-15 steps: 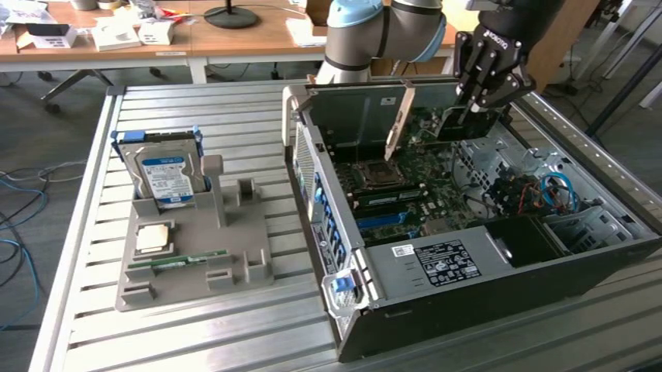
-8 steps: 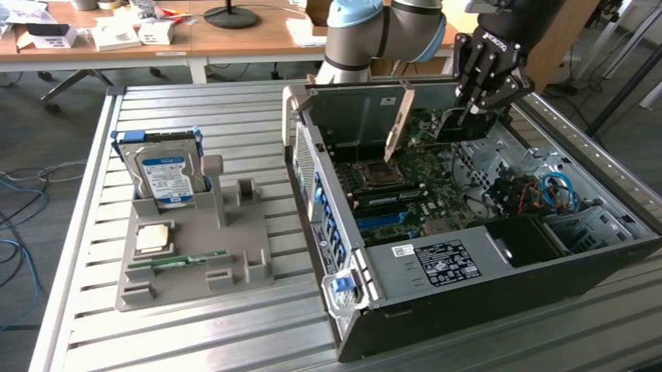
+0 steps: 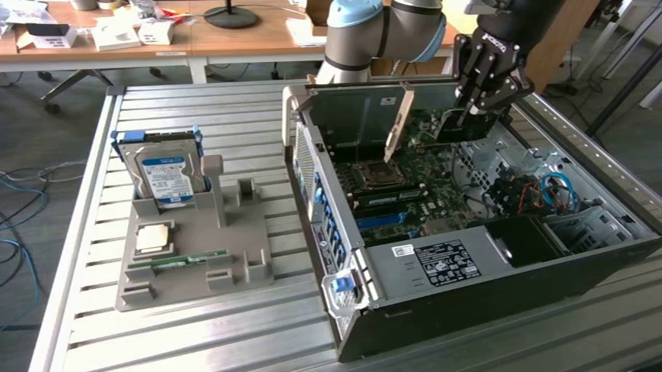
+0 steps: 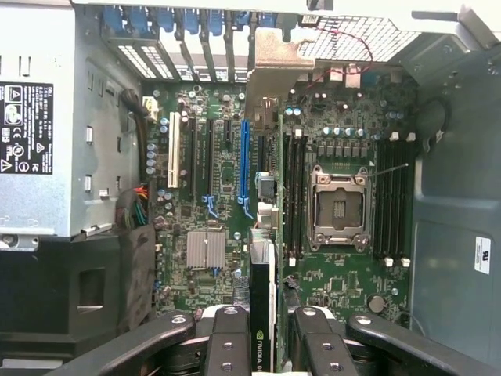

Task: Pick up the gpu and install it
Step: 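Insert the gpu into the slot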

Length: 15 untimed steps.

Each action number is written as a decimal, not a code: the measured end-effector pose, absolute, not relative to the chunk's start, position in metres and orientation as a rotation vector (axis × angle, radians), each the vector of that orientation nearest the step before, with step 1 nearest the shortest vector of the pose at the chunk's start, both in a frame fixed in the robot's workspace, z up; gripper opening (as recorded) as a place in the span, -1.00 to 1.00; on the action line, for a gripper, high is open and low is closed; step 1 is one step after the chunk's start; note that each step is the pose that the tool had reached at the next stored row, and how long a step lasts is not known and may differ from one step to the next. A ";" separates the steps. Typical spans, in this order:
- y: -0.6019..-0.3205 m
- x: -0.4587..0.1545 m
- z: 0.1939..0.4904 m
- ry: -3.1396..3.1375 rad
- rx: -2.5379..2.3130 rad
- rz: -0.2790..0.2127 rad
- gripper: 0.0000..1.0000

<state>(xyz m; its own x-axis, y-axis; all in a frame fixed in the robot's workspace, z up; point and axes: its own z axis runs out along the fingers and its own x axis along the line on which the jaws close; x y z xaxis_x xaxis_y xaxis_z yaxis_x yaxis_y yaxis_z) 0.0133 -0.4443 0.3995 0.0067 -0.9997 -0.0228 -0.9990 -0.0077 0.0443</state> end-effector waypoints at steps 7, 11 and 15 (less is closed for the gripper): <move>-0.444 0.013 0.395 -2.202 2.218 -0.075 -0.47; -0.444 0.012 0.392 -2.204 2.220 -0.074 -0.47; -0.444 0.011 0.390 -2.206 2.222 -0.073 -0.47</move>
<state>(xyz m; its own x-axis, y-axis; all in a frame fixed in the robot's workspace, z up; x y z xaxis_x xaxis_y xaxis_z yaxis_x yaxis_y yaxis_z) 0.0108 -0.4443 0.3904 0.0068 -0.9996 -0.0268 -0.9992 -0.0078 0.0395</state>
